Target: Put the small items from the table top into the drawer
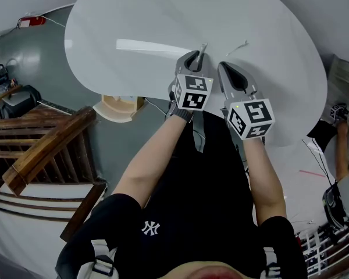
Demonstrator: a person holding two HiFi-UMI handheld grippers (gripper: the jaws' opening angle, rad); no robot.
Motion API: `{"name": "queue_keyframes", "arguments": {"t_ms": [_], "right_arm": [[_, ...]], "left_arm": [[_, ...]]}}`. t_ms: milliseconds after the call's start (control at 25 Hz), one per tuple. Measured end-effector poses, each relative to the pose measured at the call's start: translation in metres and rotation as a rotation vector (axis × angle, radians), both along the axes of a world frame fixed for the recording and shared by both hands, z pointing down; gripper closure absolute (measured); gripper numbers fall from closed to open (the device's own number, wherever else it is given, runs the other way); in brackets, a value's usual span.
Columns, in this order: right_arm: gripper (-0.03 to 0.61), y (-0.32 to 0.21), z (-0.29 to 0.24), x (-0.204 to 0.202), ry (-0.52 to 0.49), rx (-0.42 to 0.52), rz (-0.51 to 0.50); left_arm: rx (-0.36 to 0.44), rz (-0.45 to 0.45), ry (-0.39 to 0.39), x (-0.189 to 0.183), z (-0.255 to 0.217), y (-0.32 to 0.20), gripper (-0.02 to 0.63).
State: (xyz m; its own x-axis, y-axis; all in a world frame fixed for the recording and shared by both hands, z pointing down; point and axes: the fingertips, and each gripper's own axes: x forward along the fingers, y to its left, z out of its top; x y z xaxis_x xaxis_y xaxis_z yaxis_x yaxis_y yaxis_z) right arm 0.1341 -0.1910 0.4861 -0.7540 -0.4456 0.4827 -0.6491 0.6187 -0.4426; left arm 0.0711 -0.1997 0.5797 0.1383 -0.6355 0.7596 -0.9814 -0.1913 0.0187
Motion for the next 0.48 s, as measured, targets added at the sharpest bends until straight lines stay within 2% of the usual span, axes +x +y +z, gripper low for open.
{"name": "queue_keyframes", "arguments": {"t_ms": [480], "right_arm": [[0.555,0.001,-0.002,0.001,0.007,0.003,0.017]], "left_arm": [[0.049,-0.01,0.071,0.003,-0.02,0.0,0.555]]}}
